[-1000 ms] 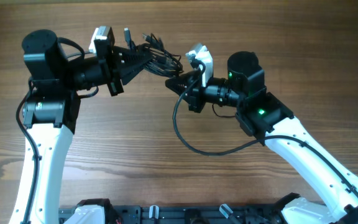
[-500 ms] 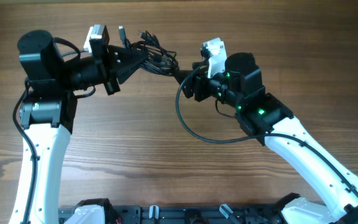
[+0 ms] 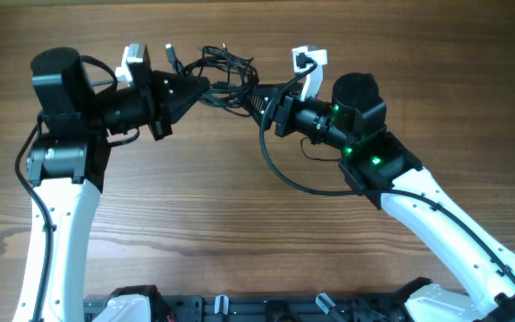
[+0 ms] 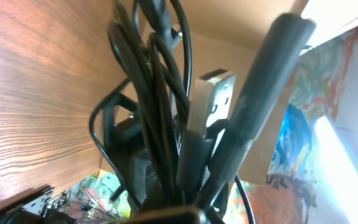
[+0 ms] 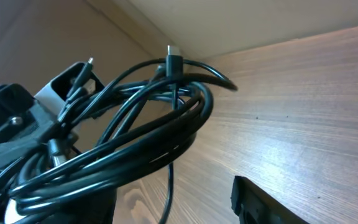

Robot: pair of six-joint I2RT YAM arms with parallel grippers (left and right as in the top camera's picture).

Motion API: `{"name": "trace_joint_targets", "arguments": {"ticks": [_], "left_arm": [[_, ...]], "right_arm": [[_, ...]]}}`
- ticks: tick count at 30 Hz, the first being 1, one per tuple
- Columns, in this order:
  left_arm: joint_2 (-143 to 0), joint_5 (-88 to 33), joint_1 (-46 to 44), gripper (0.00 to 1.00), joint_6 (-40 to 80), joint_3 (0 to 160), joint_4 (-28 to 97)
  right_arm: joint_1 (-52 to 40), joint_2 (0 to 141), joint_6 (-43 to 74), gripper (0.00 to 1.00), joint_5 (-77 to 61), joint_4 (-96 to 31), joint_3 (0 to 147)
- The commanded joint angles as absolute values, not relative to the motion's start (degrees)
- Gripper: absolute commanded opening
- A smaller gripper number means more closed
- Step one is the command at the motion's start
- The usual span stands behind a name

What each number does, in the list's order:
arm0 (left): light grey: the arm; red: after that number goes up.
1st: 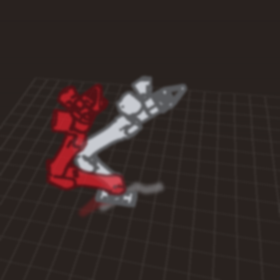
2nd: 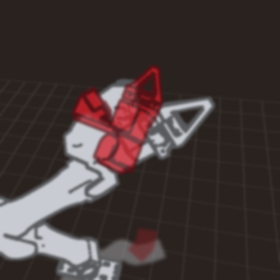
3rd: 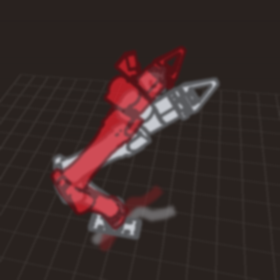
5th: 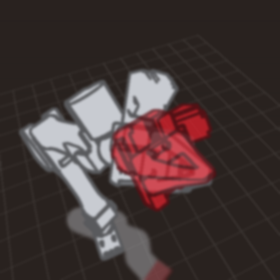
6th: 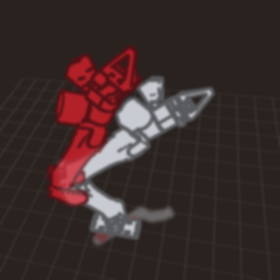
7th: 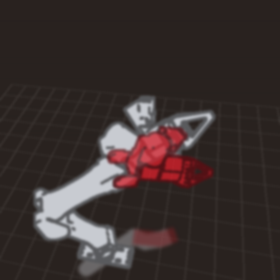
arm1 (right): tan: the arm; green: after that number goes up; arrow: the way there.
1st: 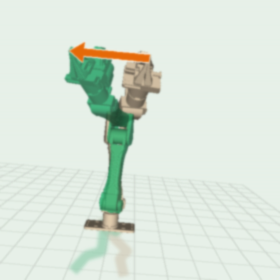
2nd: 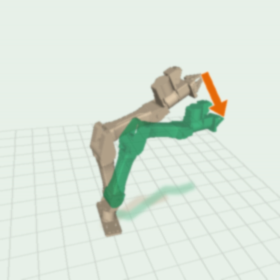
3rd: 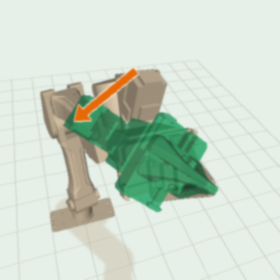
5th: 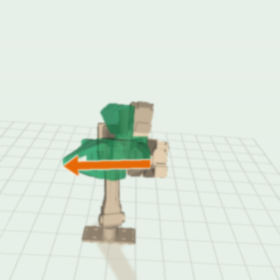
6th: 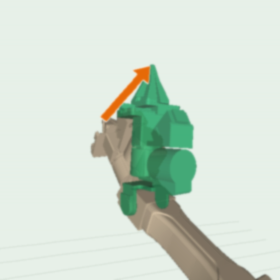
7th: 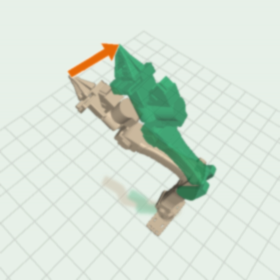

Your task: Untangle cables

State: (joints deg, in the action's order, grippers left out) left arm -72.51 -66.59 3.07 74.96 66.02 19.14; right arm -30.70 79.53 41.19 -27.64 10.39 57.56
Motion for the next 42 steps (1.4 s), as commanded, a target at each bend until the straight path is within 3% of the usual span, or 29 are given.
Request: {"name": "trace_joint_targets", "arguments": {"ticks": [1,3,7,9,11,14,18,20,24,27,36,42], "left_arm": [[-72.0,-64.4,3.2,0.04,70.7,66.4,20.7],[-72.0,-64.4,3.6,0.04,70.7,66.4,20.6],[-72.0,-64.4,4.1,0.04,70.7,66.4,20.6],[-72.0,-64.4,4.1,0.04,70.7,66.4,20.6],[-72.0,-64.2,4.2,0.04,70.7,66.4,20.6],[-72.0,-58.3,5.2,0.04,70.5,66.4,20.7],[-72.0,-51.9,7.4,0.04,67.7,66.4,22.2],[-72.0,-49.1,8.1,0.04,67.6,66.4,24.1],[-72.0,-49.1,8.1,0.04,67.2,66.4,24.3],[-72.0,-49.8,8.1,0.04,67.2,66.4,24.8],[-72.0,-54.8,8.1,0.04,67.3,66.4,24.8],[-72.0,-55.8,8.1,0.04,67.3,66.4,24.8]], "right_arm": [[-30.9,79.7,41.1,0.59,-25.6,10.1,58.0],[-30.9,79.7,33.5,0.5,-17.9,2.6,58.0],[-30.9,80.0,25.2,0.48,-10.7,-10.6,58.0],[-30.9,80.1,25.8,0.49,-10.7,-10.3,58.0],[-30.9,80.1,29.5,0.61,-10.7,-8.7,58.0],[-30.9,80.1,31.5,0.6,-23.6,-1.3,58.0],[-31.1,80.1,30.4,0.59,-27.1,1.3,58.0],[-32.0,80.2,20.9,0.57,-29.4,1.2,58.0],[-36.3,80.7,-15.2,0.65,-27.1,-6.5,57.9],[-38.1,82.1,-24.7,0.7,-23.5,-7.6,57.7],[-38.5,85.9,-11.7,0.63,-6.9,13.1,57.7],[-38.5,85.9,-5.4,0.51,-9.0,17.2,57.7]]}}
